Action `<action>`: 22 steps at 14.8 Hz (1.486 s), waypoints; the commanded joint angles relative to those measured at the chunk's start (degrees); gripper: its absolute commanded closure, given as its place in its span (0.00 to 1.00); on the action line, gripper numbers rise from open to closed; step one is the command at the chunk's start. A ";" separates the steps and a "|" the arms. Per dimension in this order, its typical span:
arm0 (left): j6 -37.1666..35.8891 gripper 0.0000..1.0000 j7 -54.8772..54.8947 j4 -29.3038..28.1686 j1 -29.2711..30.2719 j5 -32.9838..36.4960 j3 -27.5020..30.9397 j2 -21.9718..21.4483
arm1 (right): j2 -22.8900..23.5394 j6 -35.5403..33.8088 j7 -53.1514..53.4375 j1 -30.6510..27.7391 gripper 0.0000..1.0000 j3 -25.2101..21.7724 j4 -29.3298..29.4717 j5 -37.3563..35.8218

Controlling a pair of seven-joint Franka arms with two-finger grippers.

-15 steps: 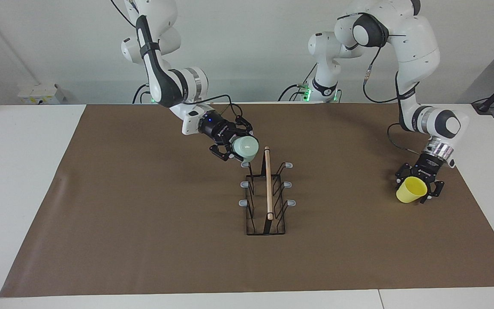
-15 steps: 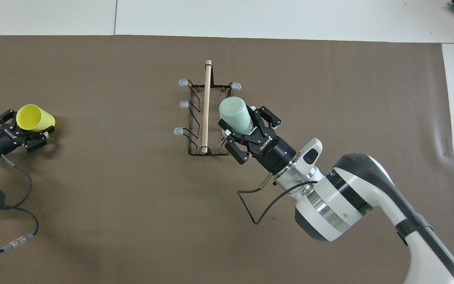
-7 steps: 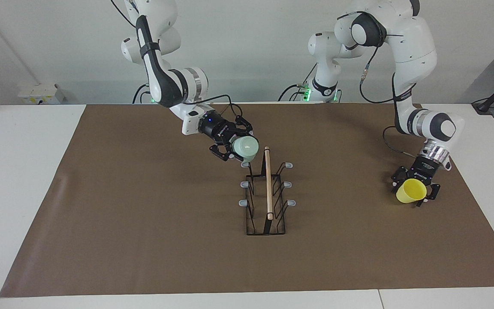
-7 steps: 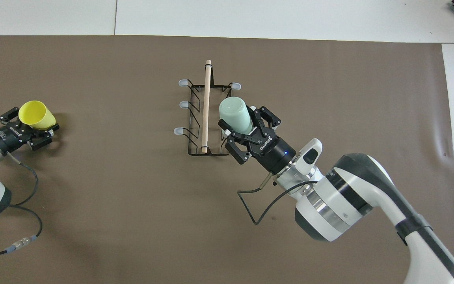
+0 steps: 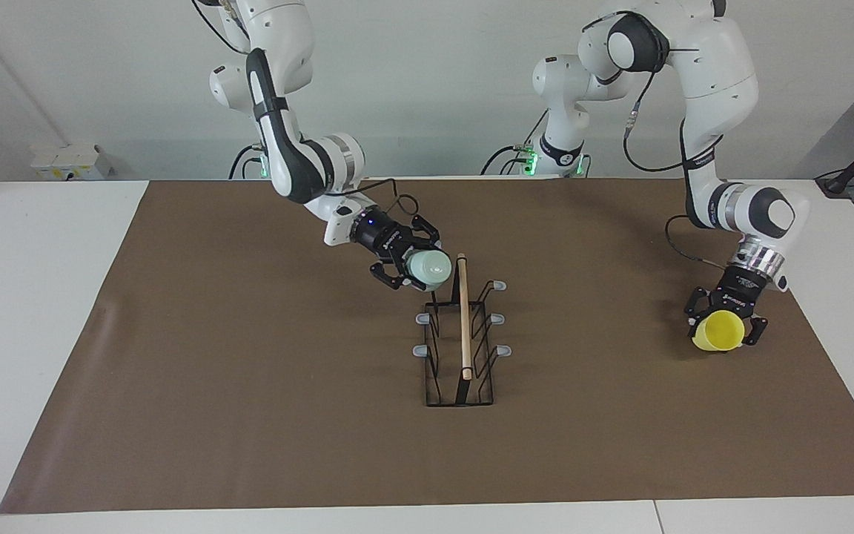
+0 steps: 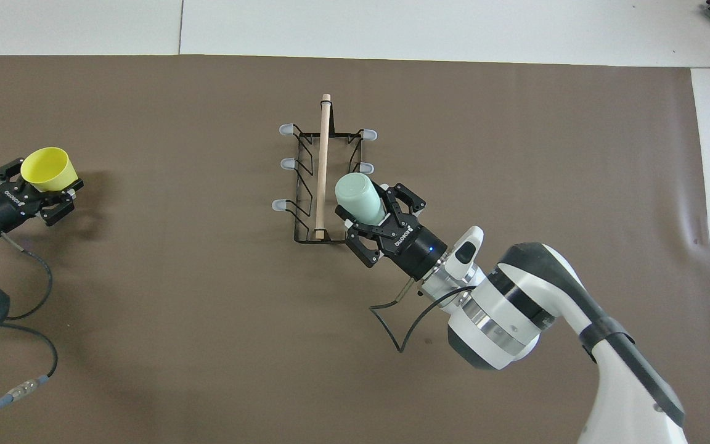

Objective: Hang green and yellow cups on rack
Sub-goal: 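Hang the green cup on a rack peg while the left gripper grasps the yellow cup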

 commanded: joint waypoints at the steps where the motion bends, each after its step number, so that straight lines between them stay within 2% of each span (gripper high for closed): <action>1: 0.75 1.00 -0.28 -0.32 -0.54 -0.77 0.17 -2.08 | 0.46 -0.03 -6.06 0.55 1.00 0.34 0.30 12.55; 8: 1.18 1.00 -0.55 2.49 0.34 9.14 0.70 -5.60 | 0.64 0.50 -6.24 0.46 1.00 0.25 0.65 11.40; 12: 5.04 1.00 -0.72 3.90 -0.62 21.69 0.18 -10.16 | 0.99 2.95 -6.33 0.72 1.00 0.34 0.65 11.40; 13: 5.58 1.00 -1.33 3.90 -1.24 25.21 -0.52 -11.74 | 0.90 3.31 -6.33 0.81 0.01 0.43 0.65 11.40; 19: 9.44 1.00 -7.82 3.90 -1.42 44.37 -6.67 -18.87 | 0.21 3.66 -6.24 0.64 0.00 0.34 1.00 11.40; 22: 10.24 1.00 -14.85 4.07 -1.16 59.38 -12.55 -21.50 | -3.13 13.82 -5.98 -0.85 0.00 0.25 2.93 6.51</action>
